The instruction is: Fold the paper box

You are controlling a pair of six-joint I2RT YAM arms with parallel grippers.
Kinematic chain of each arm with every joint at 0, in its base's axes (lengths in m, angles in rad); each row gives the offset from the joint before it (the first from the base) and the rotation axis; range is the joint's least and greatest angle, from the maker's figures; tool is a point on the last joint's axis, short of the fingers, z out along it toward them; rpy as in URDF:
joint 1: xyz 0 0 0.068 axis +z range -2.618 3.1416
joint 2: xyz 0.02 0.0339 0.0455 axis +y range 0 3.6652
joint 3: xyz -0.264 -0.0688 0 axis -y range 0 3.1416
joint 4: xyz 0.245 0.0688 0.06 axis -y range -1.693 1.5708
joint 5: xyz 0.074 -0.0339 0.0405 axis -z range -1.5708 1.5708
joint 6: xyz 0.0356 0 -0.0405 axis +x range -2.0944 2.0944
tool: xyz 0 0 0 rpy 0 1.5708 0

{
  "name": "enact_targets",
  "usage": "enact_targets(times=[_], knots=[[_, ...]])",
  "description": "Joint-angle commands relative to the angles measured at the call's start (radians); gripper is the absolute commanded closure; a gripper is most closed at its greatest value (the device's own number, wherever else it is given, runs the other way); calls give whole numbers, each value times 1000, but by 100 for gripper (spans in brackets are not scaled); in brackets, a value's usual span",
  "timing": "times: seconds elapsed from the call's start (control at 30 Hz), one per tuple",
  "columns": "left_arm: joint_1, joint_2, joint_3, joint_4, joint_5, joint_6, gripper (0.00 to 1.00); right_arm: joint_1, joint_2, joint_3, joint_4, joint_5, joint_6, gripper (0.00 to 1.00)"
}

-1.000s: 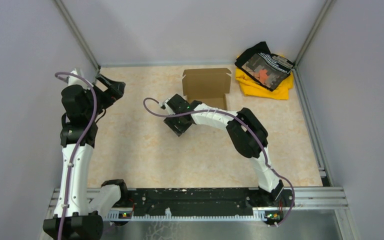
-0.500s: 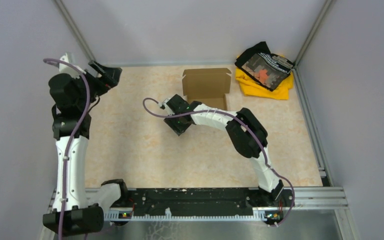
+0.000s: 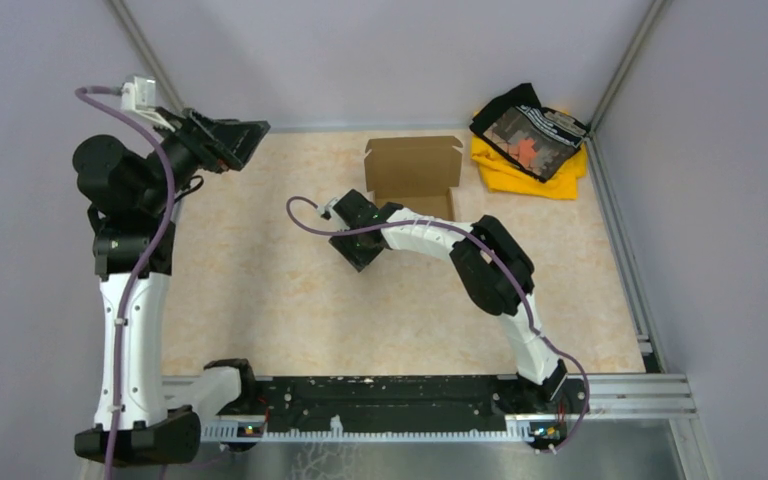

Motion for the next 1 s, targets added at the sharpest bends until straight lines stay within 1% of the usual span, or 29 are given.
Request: enact_targets(times=[0.0,0.17,0.3,0.37,0.43,0.5,0.8,0.9,0.97], knots=[[-94,11,12,-40,8,71,1,-4,32,18,12,-14,13,47],[-228,35,27,-110,-97,153,1,-4,43,19,9,-14,12,48],[-250,29,14,-127,-134,172,1,-4,57,21,8,-34,15,48],[-252,25,5,-129,-137,174,1,-4,61,23,8,-40,15,44],[-252,22,-7,-129,-138,174,1,-4,64,26,7,-36,15,37],[-252,19,-15,-129,-143,174,1,-5,65,28,6,-34,15,35],[-253,8,-29,-129,-158,178,1,-6,81,47,-6,-22,14,37],[-253,5,-32,-130,-164,180,1,-6,81,41,-8,-22,15,43],[-253,4,-34,-129,-167,180,1,-8,81,37,-13,2,14,44]])
